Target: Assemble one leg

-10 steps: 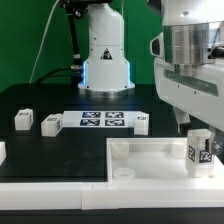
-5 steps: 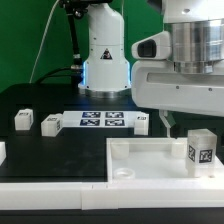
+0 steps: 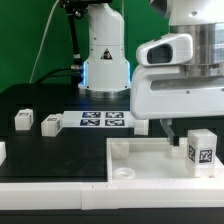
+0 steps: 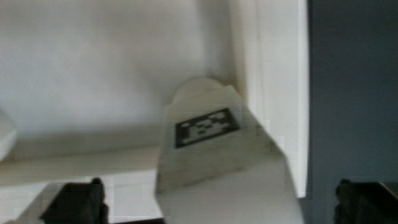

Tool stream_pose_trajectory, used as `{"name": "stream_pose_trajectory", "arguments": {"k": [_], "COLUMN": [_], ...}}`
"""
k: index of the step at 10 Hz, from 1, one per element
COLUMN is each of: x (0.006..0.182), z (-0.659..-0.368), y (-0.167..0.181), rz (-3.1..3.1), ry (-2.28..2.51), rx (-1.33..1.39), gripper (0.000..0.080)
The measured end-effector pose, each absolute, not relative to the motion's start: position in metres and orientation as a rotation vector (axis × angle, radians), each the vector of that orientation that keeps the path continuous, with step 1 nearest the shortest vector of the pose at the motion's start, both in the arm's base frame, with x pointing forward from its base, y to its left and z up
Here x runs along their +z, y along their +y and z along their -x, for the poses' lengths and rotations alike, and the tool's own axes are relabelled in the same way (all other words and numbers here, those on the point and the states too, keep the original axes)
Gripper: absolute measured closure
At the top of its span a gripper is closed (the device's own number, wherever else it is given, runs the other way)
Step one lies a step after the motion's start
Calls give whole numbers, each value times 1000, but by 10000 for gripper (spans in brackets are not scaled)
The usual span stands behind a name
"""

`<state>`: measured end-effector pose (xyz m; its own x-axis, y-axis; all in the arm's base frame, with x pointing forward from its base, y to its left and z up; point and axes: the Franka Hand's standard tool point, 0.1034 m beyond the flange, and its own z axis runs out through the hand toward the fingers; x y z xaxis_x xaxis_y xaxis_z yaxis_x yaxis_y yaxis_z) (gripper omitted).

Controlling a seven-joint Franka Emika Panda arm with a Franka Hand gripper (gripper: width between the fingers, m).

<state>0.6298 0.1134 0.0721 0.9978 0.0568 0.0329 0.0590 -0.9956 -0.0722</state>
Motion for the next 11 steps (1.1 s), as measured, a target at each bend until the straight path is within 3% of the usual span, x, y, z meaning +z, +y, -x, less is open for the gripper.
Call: {"name": "stream_pose_trajectory", "arguments": {"k": [3, 4, 5, 6, 9, 11], "x": [73, 73, 73, 73, 73, 73], "z": [-631, -632, -632, -632, -632, -632], "y": [111, 111, 111, 111, 110, 111], "rz": [3069, 3069, 3069, 3069, 3073, 3044], "ry": [-228, -227, -227, -227, -81, 378], "rx": [-65, -65, -65, -65, -62, -50], "gripper": [150, 278, 278, 499, 509, 509]}}
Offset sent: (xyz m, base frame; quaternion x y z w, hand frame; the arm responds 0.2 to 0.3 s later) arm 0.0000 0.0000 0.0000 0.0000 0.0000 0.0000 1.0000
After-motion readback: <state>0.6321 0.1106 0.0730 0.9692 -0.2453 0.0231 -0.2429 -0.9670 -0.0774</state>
